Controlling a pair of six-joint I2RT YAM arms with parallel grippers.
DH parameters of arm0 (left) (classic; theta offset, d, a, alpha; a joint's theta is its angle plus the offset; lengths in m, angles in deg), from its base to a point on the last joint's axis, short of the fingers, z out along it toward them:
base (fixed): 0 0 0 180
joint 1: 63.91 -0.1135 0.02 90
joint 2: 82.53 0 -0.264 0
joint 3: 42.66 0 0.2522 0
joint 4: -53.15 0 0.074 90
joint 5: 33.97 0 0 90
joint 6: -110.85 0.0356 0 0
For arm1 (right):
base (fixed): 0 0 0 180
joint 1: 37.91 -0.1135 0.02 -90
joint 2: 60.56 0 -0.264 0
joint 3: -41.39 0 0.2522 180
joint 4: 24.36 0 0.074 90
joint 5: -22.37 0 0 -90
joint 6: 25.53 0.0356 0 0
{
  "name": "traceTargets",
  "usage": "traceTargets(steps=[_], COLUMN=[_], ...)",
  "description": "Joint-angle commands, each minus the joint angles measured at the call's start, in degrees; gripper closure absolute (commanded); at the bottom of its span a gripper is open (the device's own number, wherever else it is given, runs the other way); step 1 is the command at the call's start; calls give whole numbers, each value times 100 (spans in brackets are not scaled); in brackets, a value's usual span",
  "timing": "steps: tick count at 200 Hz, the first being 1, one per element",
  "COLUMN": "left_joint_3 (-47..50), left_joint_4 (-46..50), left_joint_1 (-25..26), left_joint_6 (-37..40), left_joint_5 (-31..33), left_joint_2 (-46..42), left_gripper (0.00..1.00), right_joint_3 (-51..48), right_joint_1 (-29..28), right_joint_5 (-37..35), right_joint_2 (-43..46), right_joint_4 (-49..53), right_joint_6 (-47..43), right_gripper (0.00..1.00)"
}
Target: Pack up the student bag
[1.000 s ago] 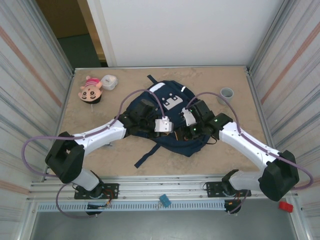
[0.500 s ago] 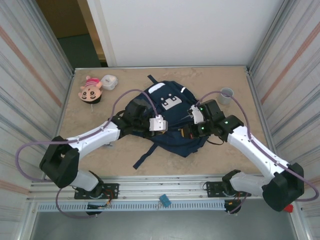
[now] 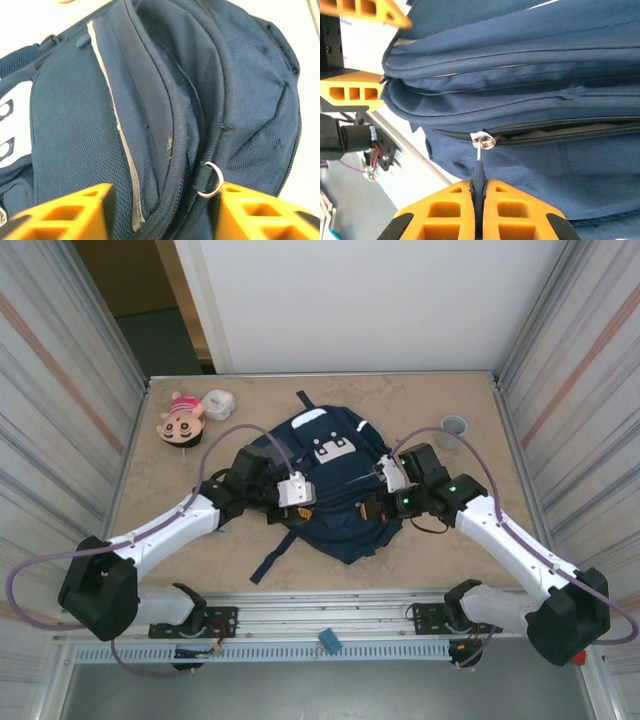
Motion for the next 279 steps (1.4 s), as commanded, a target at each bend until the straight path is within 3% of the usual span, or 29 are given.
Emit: traceTargets(steps=[1, 29, 76, 92, 143, 167, 195, 238, 246, 259, 279], left_joint_3=[-506, -817, -1073, -1143, -740, -319, 177, 592, 607, 515, -20], left_joint_4=[537, 421, 13, 86, 234, 170, 56, 217, 260, 324, 517], left_joint_1=[464, 945, 1299, 1318, 1229, 973, 579, 142, 140, 163, 451], left_joint_6=[-702, -1194, -1413, -1294, -462, -212, -115, 37, 30, -194, -910], left_joint_5=[788, 843, 1063, 1108, 1078, 689, 339, 348, 373, 382, 501], left_joint_2=[-118, 29, 785, 1037, 720, 236, -334, -892, -936, -949, -767], left_gripper=[36, 27, 31, 37, 80, 83, 83, 75, 68, 46, 31], right_joint_3=[201, 215, 245, 232, 49, -158, -208, -273, -236, -146, -28], right_joint_1=[-272, -410, -468, -475, -7, 486, 589, 399, 277, 56, -191], right_joint_5=[125, 80, 68, 41, -671, -531, -304, 35, 44, 28, -54], right_joint_2=[-61, -122, -110, -58, 80, 180, 51, -137, -130, -124, -114], right_joint_4=[-254, -291, -278, -261, 261, 242, -7, -443, -487, -516, -500], right_joint_6=[-34, -3, -11, -22, -107, -214, -258, -161, -169, -195, -196], right_gripper=[100, 100, 100, 100, 100, 100, 100, 100, 100, 100, 100])
